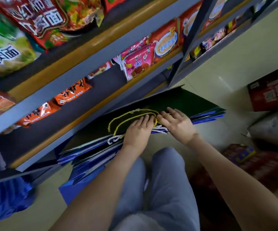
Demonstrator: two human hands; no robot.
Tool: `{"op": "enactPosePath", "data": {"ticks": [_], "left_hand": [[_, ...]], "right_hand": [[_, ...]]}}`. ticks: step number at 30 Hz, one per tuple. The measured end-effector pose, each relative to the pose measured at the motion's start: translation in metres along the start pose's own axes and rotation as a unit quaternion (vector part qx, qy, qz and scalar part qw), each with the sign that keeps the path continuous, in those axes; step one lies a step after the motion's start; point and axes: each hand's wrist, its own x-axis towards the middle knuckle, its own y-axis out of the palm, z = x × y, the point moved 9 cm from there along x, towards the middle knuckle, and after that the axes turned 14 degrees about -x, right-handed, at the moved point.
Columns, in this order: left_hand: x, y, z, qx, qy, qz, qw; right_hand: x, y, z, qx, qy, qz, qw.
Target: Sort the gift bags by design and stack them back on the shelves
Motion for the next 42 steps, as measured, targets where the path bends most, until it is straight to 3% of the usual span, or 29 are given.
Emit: {"op": "enactPosePath", "data": {"ticks": [7, 10, 19, 22, 30, 38, 42], "left_hand": [[0.014, 0.011, 0.036, 0.013, -0.033, 0.020, 0.999], [0.030, 0.027, 0.056, 0.006, -0.018, -0.055, 0.998], [0.087, 0.132, 0.136, 0.061, -0.070, -0.043, 0.995], [0.097, 0.154, 0.174, 0.096, -0.137, -0.029, 0.986], [0.137, 0.214, 0.198, 0.197, -0.165, -0.008, 0.966], [0.138, 0.258, 0.209, 0.210, -0.177, -0.012, 0.961], [0.118, 0.253, 0.211, 0.226, -0.174, -0.012, 0.958]], "right_hand": [[0.027, 0.033, 0.006, 0.009, -0.016, -0.026, 0.999], [0.036, 0.069, 0.004, 0.004, -0.035, -0.027, 0.999], [0.051, 0.202, 0.014, -0.011, -0.097, -0.041, 0.994], [0.057, 0.244, 0.025, -0.016, -0.112, -0.024, 0.993], [0.063, 0.323, 0.022, -0.031, -0.195, 0.065, 0.978], [0.032, 0.365, 0.035, -0.075, -0.180, 0.022, 0.981], [0.023, 0.337, 0.054, -0.063, -0.186, -0.069, 0.978]]}}
